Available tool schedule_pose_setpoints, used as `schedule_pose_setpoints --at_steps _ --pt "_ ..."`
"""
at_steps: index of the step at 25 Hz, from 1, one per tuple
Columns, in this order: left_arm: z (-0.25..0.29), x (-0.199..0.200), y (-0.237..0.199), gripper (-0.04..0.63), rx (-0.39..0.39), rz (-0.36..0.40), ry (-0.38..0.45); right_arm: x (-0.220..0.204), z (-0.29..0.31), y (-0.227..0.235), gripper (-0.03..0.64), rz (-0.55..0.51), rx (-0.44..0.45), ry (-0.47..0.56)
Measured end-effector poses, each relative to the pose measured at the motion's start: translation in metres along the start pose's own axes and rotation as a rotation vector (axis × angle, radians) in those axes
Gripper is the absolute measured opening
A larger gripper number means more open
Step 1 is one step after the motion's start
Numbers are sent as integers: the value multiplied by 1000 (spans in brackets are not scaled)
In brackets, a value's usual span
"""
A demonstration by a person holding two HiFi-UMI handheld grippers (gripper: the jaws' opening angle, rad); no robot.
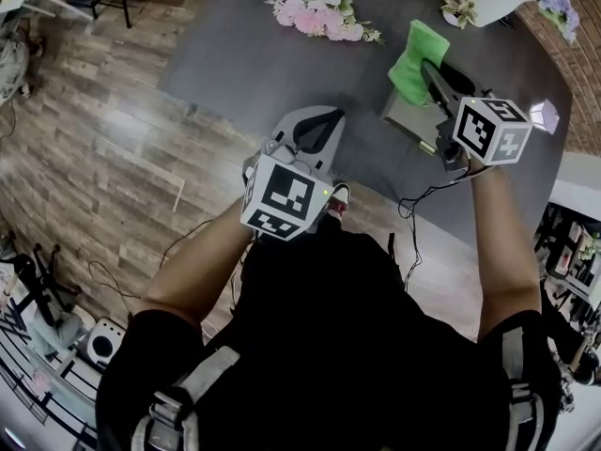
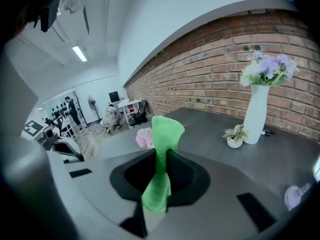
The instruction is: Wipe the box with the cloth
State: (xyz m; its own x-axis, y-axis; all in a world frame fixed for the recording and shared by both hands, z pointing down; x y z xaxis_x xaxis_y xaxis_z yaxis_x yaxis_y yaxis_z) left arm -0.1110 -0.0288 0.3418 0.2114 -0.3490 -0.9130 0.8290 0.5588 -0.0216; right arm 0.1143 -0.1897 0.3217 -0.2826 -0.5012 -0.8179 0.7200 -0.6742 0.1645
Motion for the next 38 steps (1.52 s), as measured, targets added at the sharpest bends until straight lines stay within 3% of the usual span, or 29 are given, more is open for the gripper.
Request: schedule_pose_setpoints --at_steps 5,13,27,38 --pt "-7 -16 -27 9 1 -19 -19 -19 24 0 55 -17 -56 -74" --pt "15 -13 -23 9 -86 -2 -10 -51 1 32 56 -6 -134 -125" --pt "63 5 31 9 -197 49 -32 -91 -60 92 55 97 -230 -102" --pt "90 16 75 9 -230 82 -45 -118 -105 127 55 136 -265 -88"
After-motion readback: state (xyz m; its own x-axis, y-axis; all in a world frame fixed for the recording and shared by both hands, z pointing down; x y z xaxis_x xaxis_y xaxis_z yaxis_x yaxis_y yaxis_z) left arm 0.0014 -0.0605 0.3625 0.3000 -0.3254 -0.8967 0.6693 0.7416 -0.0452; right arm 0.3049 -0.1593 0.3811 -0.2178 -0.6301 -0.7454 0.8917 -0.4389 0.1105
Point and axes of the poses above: the fingertips, and each gripper's own axes: z forward along the fingers, y to its right, x out of its top, the point moved 10 cm from there along -z, backward along the fingers, and after that the axes turned 1 degree about -y, right-handed, at the moved point
